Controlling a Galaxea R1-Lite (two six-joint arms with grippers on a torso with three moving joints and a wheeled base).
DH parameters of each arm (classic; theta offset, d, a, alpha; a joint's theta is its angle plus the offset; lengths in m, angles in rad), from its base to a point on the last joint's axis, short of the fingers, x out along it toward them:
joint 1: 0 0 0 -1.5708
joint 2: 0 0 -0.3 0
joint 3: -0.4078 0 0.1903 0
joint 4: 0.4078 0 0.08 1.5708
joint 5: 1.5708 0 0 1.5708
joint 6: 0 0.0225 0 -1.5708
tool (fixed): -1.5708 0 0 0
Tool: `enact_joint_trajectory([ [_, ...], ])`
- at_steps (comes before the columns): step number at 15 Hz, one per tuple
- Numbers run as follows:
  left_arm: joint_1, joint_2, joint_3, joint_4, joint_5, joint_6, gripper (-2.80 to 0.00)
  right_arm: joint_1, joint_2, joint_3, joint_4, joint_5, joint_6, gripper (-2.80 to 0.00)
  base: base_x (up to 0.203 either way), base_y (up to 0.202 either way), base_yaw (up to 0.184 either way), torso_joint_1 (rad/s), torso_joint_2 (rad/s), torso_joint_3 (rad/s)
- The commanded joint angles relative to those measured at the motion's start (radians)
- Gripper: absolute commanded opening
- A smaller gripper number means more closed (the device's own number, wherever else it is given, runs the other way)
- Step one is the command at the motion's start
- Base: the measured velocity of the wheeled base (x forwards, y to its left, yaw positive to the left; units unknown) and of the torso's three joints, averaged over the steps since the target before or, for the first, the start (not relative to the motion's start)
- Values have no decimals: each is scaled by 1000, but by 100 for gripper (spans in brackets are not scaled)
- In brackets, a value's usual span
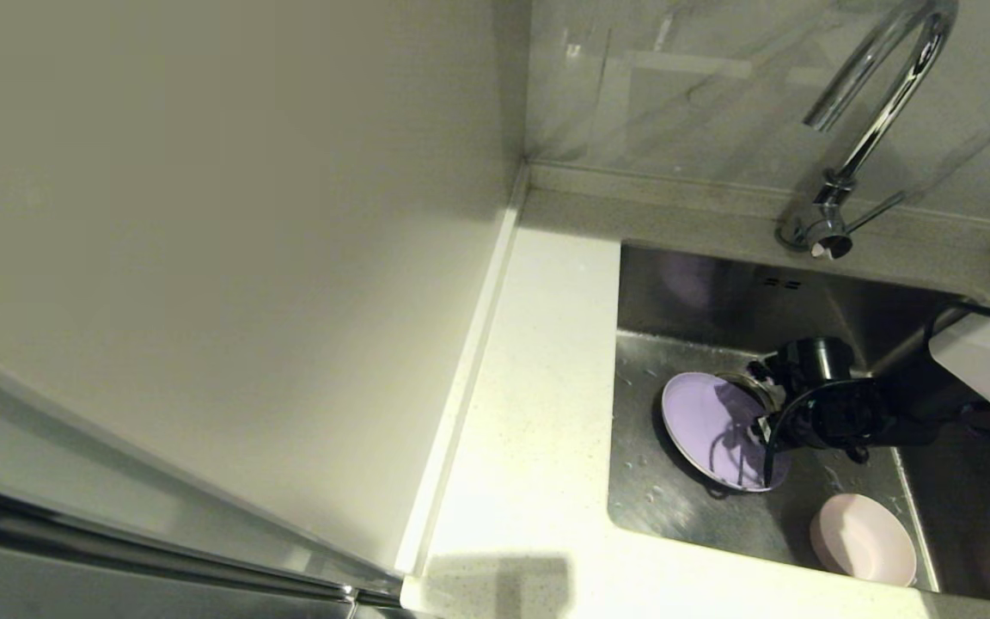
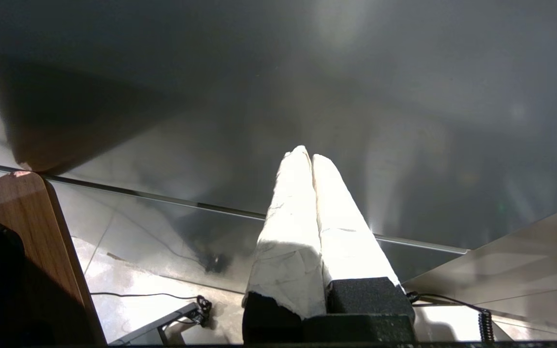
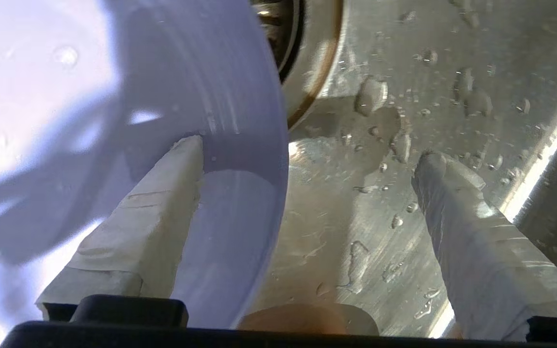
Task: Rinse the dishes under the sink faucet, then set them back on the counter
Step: Put a plate back to the table from the sink
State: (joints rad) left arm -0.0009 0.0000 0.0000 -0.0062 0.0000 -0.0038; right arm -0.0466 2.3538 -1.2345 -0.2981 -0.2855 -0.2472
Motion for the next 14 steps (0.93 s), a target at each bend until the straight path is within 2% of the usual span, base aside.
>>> enact_joint_trajectory([
  [1,0,0,3,-1,0,-1,-280,-1,-6,22,-1,43,-29,0,0,0,0,0,0,0],
  [3,1,0,3,0,0,-1,-280,-1,-10,35,-1,60,-53,0,0,0,0,0,0,0],
  [14,1,0,3,0,0,-1,-280,4,-4,43,-47,82,-53,0,0,0,0,0,0,0],
])
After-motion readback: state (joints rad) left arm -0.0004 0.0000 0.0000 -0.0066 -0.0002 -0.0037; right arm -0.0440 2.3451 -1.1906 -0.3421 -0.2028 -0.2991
